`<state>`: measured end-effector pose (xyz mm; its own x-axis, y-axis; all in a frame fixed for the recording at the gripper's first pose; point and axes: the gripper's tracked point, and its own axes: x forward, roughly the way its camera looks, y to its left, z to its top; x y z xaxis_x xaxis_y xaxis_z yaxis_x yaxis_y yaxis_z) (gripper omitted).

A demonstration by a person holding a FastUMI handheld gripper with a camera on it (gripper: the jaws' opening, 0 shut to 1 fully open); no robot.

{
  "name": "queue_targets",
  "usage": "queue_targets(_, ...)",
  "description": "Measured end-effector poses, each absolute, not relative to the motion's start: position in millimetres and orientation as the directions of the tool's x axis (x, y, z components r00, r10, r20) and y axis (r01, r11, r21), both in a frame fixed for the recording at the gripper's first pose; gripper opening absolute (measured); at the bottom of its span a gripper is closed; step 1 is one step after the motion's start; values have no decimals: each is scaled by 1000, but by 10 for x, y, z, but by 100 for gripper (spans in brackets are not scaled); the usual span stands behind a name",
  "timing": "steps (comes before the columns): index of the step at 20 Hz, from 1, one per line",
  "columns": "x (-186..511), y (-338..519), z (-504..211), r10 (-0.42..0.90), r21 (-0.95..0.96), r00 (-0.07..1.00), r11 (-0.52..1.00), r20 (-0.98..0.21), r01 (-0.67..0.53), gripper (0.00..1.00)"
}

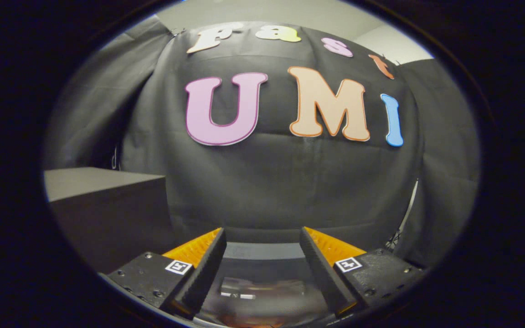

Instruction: Put the clothes into the washing machine and then close the washing machine lid.

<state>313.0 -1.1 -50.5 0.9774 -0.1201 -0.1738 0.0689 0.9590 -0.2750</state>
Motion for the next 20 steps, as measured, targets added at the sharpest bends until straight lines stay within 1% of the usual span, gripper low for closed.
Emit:
queue_targets(6, 2773, -121, -655, -149, -179, 962, 978, -228, 110, 98)
queue_targets(12, 2486, -198, -758, -166, -178, 950, 976, -265, 121, 98)
queue_targets(15, 2347, -186, -706, -167, -154, 950, 980, -264, 130, 98)
queue_targets(20, 2068, -110, -528, -157, -166, 962, 979, -223, 121, 96)
